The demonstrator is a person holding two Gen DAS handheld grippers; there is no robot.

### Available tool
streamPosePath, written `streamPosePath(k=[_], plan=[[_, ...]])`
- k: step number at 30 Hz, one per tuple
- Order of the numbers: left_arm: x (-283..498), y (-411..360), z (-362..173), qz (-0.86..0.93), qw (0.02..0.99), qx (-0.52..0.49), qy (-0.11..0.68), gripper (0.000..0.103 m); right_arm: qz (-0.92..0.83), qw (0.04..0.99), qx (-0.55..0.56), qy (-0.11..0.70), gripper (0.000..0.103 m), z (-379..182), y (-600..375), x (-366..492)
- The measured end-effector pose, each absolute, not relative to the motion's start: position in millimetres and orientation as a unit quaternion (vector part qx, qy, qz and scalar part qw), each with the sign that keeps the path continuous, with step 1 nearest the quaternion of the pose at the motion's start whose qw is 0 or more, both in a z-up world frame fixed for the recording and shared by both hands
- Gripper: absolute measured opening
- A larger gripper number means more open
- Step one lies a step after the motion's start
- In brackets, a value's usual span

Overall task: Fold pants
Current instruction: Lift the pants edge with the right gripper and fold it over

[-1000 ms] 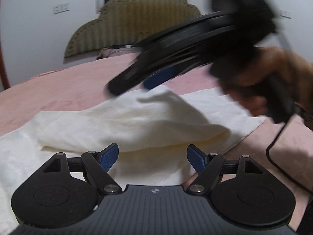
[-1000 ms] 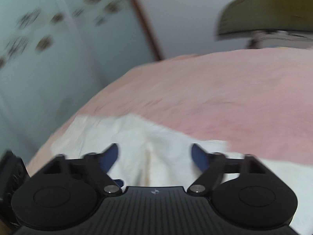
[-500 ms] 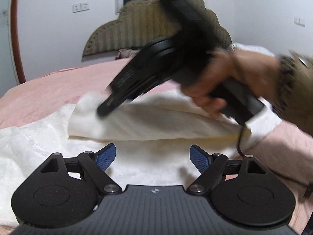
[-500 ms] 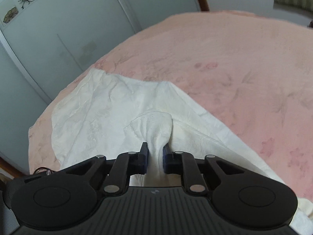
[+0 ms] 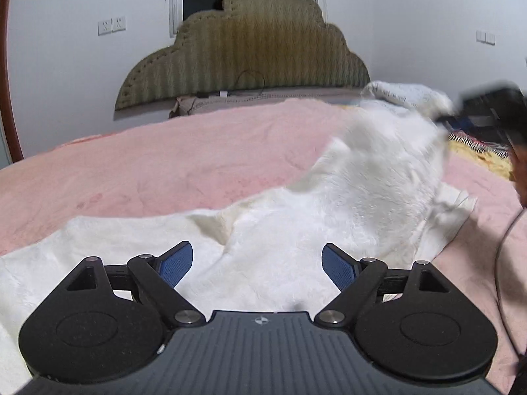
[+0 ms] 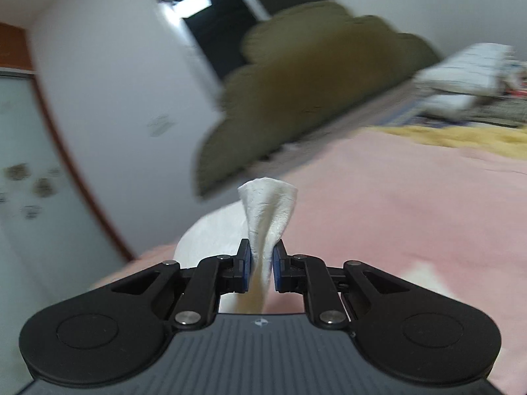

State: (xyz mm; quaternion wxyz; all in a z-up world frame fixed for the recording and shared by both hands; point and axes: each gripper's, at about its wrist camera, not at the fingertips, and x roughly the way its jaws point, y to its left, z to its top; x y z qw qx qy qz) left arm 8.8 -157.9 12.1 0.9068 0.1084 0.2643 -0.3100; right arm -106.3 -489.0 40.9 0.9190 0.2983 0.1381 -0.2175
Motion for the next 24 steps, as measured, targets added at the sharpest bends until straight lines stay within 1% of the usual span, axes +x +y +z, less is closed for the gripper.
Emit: streamPosePath(k=[4,9,10,11,12,13,14,18,20,22,23,24], plan=[[14,-166,5,-0.302,0.902,0.125,0.282,0.088,-0.270,0.876,0.356,0.179,0.015,-6,-514,-135],[13,-160,3,-0.299,0.904,0.134,0.276,0.088,-0.265,0.854,0.403,0.196,0.015,-32,-525,-144],[12,-160,4,-0.304,0.903,0.130,0.275,0.088,-0.259,0.848,0.418,0.198,0.020,-35,-526,-145],[12,-161,6,-0.312,0.901,0.127,0.274,0.088,-0.250,0.841,0.437,0.200,0.033,-38,-530,-145],[11,-163,7,-0.322,0.898,0.125,0.272,0.088,-0.238,0.836,0.453,0.199,0.041,-41,-532,-147],[9,-165,8,-0.334,0.894,0.126,0.270,0.088,-0.221,0.833,0.469,0.192,0.055,-43,-533,-149],[6,-169,9,-0.347,0.890,0.129,0.267,0.088,-0.201,0.835,0.478,0.184,0.056,-46,-531,-150],[-5,-191,9,-0.382,0.877,0.154,0.248,0.088,-0.182,0.835,0.483,0.192,0.056,-52,-531,-138],[-10,-205,7,-0.400,0.871,0.165,0.234,0.088,-0.188,0.834,0.486,0.184,0.051,-53,-532,-135],[-14,-220,4,-0.416,0.862,0.181,0.227,0.087,-0.195,0.838,0.478,0.177,0.021,-50,-531,-136],[-17,-231,1,-0.425,0.855,0.192,0.226,0.087,-0.199,0.839,0.478,0.168,0.013,-48,-530,-140],[-19,-240,-2,-0.434,0.849,0.203,0.223,0.086,-0.199,0.839,0.481,0.159,0.010,-46,-530,-142]])
